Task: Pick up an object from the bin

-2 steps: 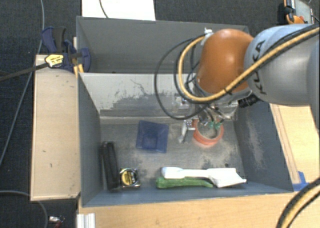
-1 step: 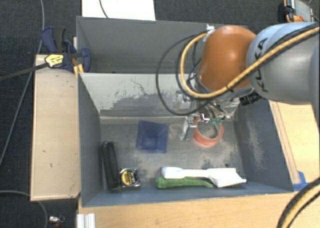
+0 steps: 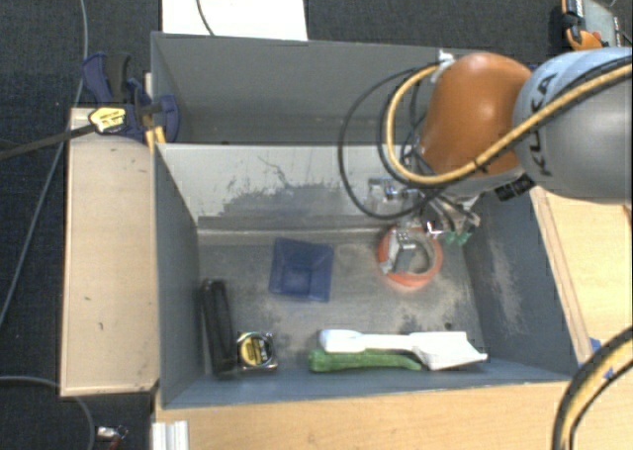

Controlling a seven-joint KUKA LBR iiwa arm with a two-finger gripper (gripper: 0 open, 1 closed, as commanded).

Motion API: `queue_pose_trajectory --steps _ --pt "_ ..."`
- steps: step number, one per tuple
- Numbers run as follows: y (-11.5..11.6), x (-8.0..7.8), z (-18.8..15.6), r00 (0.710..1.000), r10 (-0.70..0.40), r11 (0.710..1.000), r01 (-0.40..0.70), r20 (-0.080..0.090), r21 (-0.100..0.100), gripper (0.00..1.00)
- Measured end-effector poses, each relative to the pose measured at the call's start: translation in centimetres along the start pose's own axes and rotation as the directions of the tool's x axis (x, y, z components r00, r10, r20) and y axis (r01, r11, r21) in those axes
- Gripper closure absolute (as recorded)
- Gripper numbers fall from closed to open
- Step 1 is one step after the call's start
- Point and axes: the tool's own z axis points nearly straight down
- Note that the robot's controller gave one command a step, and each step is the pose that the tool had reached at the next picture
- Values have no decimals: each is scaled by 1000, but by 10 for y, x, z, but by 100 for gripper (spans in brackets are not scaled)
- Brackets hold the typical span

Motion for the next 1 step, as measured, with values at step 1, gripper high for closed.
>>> queue_pose_trajectory --steps 1 --pt "21 5 34 977 -211 977 211 -2 -6 0"
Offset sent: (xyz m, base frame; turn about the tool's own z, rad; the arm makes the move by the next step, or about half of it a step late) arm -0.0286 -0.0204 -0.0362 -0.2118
